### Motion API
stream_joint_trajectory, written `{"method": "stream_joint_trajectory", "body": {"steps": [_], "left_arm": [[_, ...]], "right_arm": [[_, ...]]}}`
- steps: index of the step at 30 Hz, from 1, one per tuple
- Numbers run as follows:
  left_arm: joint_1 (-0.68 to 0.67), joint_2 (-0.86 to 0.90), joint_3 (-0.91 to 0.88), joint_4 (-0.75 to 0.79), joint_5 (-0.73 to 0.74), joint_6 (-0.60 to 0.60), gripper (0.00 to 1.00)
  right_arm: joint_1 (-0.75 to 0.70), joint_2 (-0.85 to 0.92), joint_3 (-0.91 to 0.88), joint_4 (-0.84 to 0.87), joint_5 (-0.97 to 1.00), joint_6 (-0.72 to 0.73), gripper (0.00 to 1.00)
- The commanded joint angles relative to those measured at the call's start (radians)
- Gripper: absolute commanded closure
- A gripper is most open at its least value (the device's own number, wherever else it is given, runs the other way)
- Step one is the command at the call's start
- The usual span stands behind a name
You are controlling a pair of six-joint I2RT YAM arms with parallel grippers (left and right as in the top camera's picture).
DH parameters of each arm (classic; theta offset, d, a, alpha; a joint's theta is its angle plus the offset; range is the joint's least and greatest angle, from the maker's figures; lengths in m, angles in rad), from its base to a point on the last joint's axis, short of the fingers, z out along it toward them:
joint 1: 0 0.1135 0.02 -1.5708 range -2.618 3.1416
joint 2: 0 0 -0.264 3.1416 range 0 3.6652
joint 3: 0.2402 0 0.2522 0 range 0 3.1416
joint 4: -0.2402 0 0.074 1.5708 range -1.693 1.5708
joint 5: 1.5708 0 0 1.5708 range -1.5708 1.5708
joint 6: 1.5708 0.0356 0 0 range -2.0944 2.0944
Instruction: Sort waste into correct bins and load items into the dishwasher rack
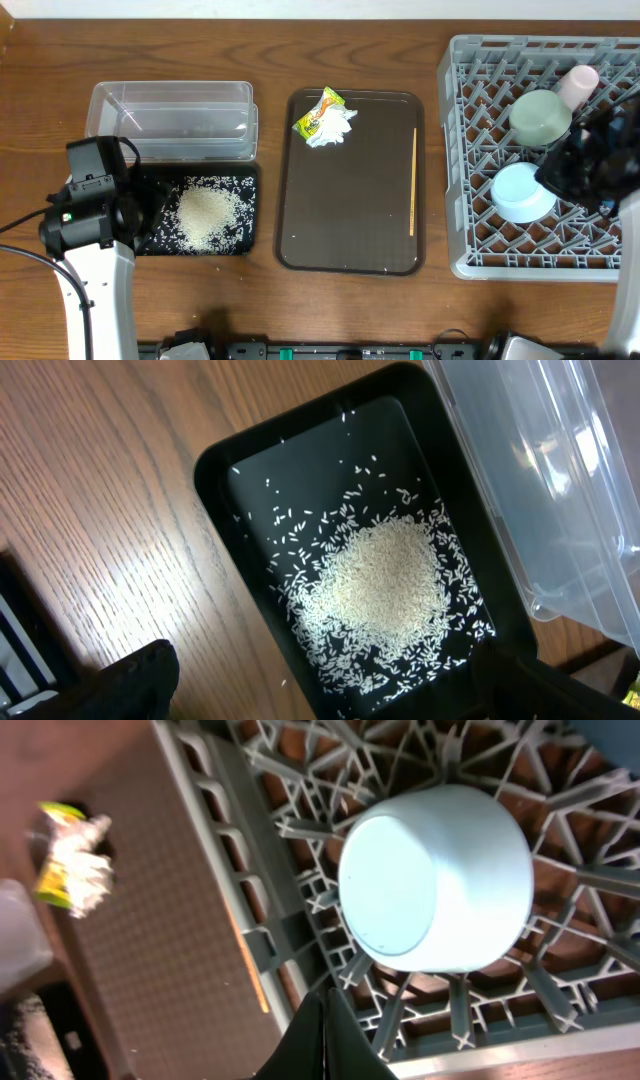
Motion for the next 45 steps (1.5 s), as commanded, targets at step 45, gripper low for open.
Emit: {"method": "stream_joint_trajectory", "body": {"steps": [45], "left_arm": [[0.005,0.002,0.017,-0.006,-0.009,-0.009,0.04]], "right_arm": [[0.045,0.220,0.187,-0.203,0.048,-0.051,0.98]]}}
